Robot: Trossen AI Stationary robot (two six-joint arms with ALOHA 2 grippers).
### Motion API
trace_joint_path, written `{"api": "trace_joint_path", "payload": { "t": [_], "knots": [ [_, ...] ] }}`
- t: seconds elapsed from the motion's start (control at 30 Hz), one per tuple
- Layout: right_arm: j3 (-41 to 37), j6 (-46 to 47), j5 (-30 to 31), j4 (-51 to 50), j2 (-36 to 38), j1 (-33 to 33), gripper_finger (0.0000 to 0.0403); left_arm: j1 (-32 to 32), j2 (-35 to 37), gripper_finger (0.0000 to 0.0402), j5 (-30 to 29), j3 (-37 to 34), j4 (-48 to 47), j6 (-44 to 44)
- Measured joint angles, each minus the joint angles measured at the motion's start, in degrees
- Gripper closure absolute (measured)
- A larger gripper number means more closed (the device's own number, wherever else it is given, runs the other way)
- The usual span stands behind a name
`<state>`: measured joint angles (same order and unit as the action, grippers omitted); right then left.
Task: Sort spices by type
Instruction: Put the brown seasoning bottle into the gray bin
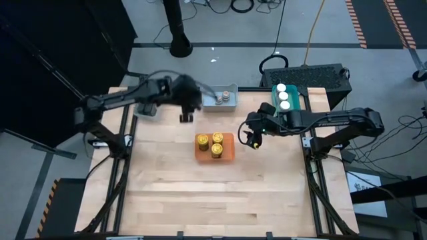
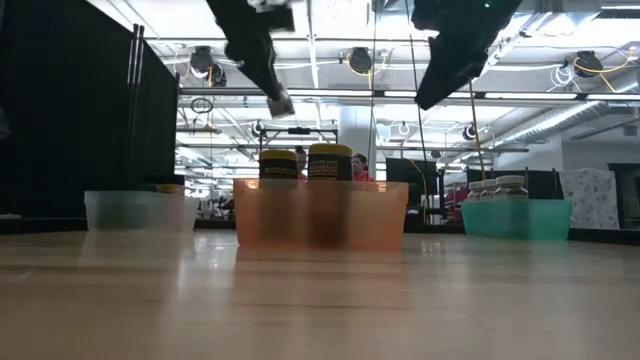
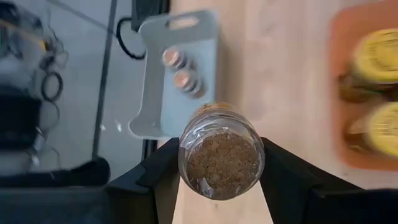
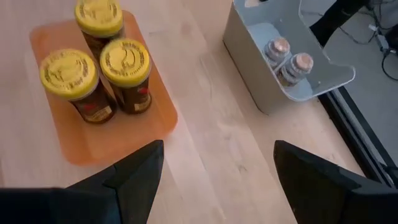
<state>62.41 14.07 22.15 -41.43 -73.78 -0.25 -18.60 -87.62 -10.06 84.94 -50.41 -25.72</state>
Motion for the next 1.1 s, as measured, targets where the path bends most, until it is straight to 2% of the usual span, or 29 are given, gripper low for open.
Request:
{"api": "trace_joint_path", "payload": {
  "t": [0.1,0.2,0.5,0.67,0.9,1.1],
  "knots": [
    [0.0,-0.1,0.2,-0.6,0.9,0.0,0.0117,-4.8,-3.3,0.0218,4.1,0.7,1.7,-1.2],
    [0.0,0.2,0.3,-1.4,1.9,0.0,0.0117,-6.9,-7.7,0.0218,4.8,2.5,2.2,-3.4],
    [0.0,2.6,0.3,-4.2,3.4,0.0,0.0117,-10.3,-21.7,0.0218,7.0,15.0,-3.5,-9.6],
    [0.0,1.9,0.3,-3.9,3.4,0.0,0.0117,-14.7,-26.3,0.0218,9.8,20.1,-4.8,-11.6],
    [0.0,1.7,0.2,-3.8,3.4,0.0,0.0117,-16.2,-30.7,0.0218,11.8,27.1,-6.7,-11.7],
    [0.0,1.5,0.2,-3.7,3.4,0.0,0.0117,-16.6,-34.9,0.0218,11.7,27.2,-8.7,-13.0]
  ]
}}
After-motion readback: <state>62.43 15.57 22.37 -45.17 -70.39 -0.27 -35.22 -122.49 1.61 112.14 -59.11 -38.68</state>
